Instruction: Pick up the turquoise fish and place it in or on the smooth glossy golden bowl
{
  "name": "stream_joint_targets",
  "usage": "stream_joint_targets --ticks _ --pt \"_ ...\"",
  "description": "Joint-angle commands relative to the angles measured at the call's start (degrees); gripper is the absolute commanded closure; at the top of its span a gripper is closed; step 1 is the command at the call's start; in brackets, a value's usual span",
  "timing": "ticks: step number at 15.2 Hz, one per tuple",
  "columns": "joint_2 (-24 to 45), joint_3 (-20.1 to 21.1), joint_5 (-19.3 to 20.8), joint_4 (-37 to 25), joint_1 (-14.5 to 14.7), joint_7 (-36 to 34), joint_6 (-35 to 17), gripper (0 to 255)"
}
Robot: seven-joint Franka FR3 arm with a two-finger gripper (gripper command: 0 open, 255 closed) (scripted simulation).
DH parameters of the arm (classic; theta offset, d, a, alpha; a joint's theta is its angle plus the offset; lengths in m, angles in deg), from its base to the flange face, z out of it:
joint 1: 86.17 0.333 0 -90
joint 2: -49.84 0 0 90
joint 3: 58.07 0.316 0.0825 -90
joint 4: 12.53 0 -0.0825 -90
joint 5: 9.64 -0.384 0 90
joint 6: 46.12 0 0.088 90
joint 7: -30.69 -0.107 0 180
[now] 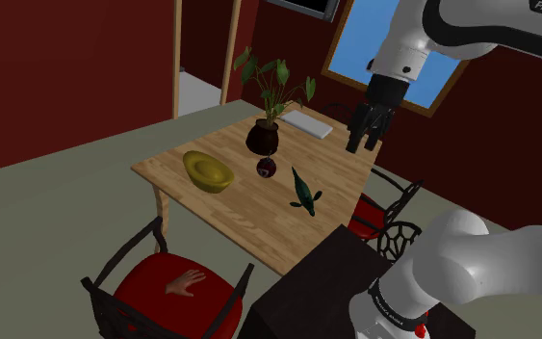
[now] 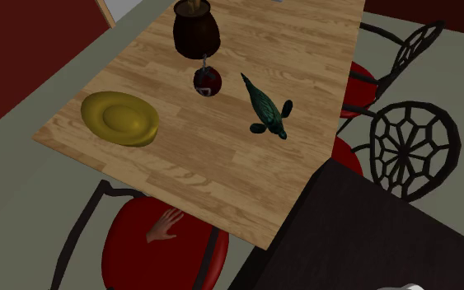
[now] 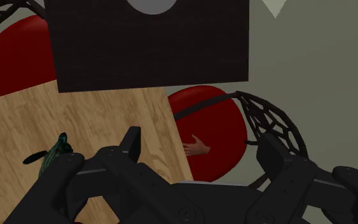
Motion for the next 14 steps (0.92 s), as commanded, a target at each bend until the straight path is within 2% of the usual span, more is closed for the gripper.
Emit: stream_joint_targets --ticks 1,7,14 --pt "0.0 0.0 0.0 0.0 0.0 0.0 0.0 0" --pt "4.8 -6.7 2.3 4.0 -2.8 5.5 -9.1 0" --pt "14.2 -14.8 3.0 5.3 -5.0 12.4 -19.8 0"
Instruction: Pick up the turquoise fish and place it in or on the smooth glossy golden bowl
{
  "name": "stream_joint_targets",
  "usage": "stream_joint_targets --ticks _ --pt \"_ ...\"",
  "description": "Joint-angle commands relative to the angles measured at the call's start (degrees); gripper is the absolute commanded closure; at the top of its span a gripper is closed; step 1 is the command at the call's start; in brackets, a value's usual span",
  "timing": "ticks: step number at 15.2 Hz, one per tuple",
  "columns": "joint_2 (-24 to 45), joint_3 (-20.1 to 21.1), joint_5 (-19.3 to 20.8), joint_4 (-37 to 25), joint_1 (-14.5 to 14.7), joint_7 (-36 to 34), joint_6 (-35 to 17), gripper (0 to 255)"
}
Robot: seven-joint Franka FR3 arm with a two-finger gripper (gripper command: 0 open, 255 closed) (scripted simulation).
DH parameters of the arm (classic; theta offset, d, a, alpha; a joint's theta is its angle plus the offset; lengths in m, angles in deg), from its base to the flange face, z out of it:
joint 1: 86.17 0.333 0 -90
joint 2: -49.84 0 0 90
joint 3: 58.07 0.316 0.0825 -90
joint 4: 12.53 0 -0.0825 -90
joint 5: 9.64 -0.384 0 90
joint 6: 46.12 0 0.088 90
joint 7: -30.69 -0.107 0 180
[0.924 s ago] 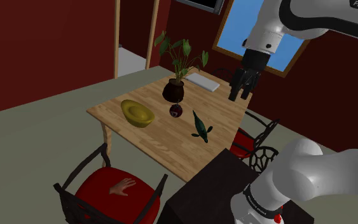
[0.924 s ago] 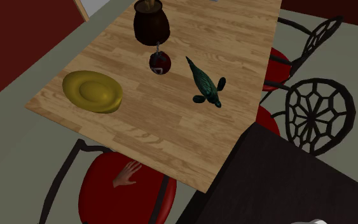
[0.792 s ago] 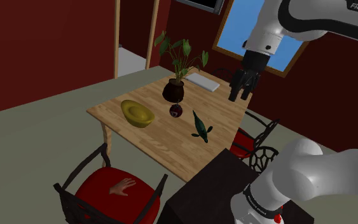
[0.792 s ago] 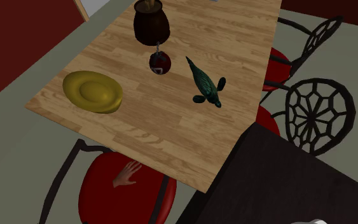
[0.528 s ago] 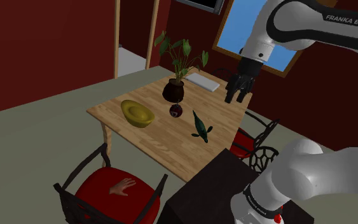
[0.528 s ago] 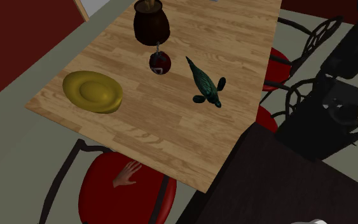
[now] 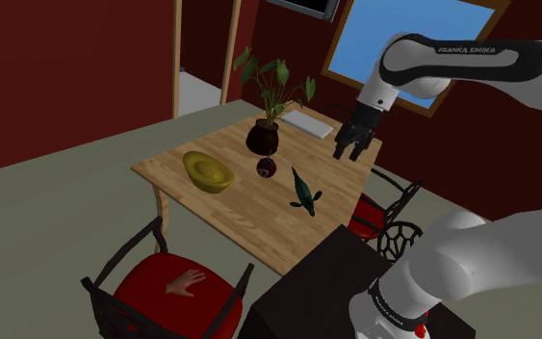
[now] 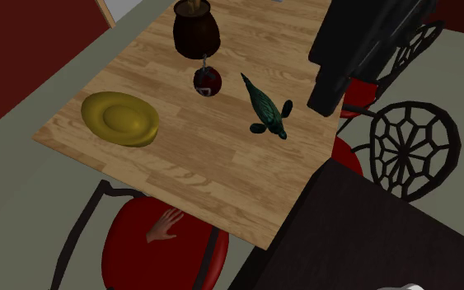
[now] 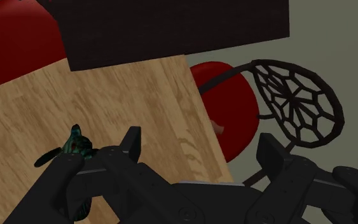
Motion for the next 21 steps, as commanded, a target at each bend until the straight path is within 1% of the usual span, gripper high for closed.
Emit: stream_joint_targets --ticks 1,6,10,13,16,19,21 --pt "3.3 -2.2 -0.4 -0.1 -0.3 2.0 -3.2 0" --pt "12.7 -8.1 -2.8 -1.8 -0.7 8.1 -10.1 0" --pt "21.5 -12.6 -7.1 -4.5 -0.5 14.2 -14.5 0" --pt "28.8 -15.4 -12.0 -7.4 -0.6 19.5 -16.7 0" --pt "36.7 -17.2 -18.0 -11.1 -1.4 25.2 -17.8 0" --pt "44.8 -17.6 -24.3 -15.5 -3.5 30.6 -17.7 0" --pt "50.1 -17.1 -28.2 -18.8 -5.6 33.7 -17.3 0"
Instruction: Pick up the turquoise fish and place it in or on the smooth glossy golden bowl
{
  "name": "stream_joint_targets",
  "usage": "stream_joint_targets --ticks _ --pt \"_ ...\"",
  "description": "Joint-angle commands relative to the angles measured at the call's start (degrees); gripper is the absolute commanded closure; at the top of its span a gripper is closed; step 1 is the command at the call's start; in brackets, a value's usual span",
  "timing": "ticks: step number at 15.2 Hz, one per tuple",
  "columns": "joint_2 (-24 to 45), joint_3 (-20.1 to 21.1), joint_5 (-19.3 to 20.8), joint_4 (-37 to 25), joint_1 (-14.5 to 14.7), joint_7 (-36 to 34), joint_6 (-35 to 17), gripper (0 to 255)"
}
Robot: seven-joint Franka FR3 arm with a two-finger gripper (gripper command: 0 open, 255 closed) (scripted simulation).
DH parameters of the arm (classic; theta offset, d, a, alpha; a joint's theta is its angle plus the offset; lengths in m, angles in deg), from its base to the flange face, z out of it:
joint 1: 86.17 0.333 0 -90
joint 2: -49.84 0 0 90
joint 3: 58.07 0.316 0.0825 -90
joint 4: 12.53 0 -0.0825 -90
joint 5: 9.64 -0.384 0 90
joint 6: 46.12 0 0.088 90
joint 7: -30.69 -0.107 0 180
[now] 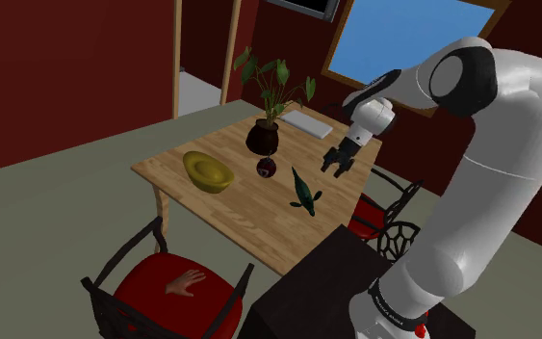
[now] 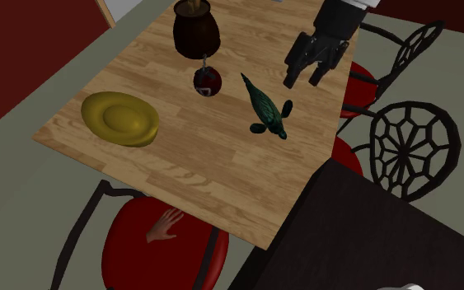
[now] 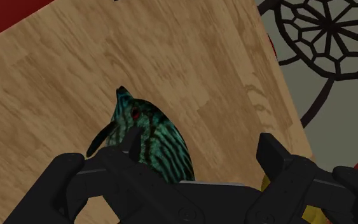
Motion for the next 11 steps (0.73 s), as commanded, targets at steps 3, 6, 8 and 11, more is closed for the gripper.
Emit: stream_joint_targets --ticks 3,6,8,11 --pt "10.4 1.5 -7.4 -6.9 -4.6 5.4 1.2 0" --pt "17.6 3.2 -11.6 -12.8 -8.5 7.9 2.5 0" --pt "22.3 4.4 -13.9 -17.0 -11.2 9.0 3.5 0" --pt "29.3 6.2 -16.8 -23.9 -15.2 9.8 5.0 0"
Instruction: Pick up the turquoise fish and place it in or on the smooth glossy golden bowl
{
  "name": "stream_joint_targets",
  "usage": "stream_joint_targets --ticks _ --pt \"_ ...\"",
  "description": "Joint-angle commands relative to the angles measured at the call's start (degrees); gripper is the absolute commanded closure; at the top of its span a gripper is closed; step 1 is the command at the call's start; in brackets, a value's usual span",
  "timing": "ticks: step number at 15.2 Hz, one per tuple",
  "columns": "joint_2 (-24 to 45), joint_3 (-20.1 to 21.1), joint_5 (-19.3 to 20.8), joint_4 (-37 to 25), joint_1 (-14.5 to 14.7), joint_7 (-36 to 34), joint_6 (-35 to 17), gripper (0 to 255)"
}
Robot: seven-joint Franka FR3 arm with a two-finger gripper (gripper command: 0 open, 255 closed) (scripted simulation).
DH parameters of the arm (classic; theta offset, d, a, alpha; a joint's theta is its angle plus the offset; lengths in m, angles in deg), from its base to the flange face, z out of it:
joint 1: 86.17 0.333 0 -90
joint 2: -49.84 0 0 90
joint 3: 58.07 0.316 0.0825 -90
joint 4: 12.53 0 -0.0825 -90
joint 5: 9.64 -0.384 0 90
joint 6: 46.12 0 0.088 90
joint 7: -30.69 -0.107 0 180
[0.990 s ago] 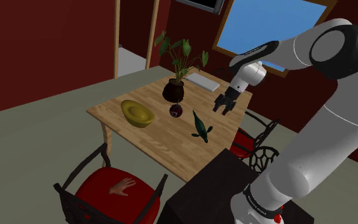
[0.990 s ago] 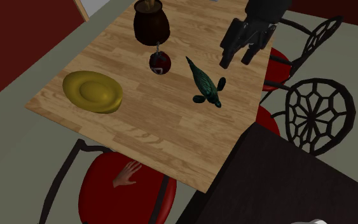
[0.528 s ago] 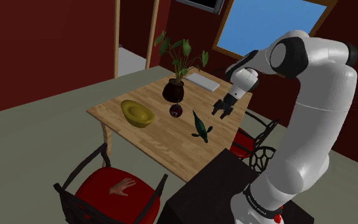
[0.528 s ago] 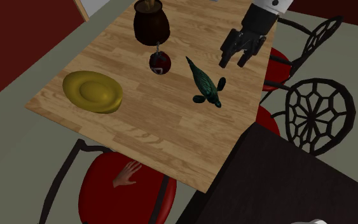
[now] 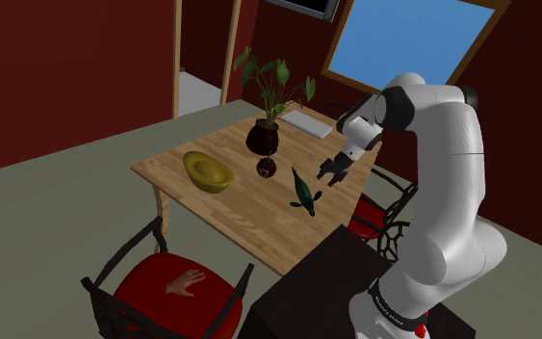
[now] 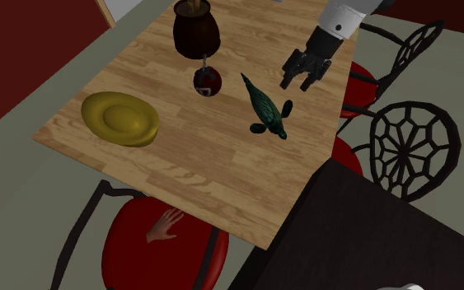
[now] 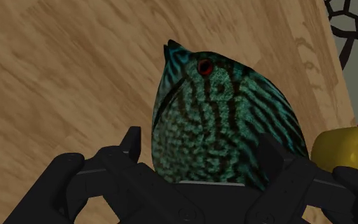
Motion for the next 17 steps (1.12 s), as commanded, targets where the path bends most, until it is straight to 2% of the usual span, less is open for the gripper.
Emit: stream_joint_targets --ticks 1,3,4,11,17 --pt "4.7 1.2 -1.8 -4.7 -2.8 0.6 1.1 0" --pt "9.4 2.3 -3.3 -9.9 -5.4 0.5 2.2 0" --pt "9.8 2.4 -3.4 -10.4 -5.7 0.5 2.3 0" --pt "12.2 4.1 -5.5 -9.2 -4.8 1.5 -1.4 0" --pt "12.2 4.1 -5.5 -9.2 -4.8 1.5 -1.4 0"
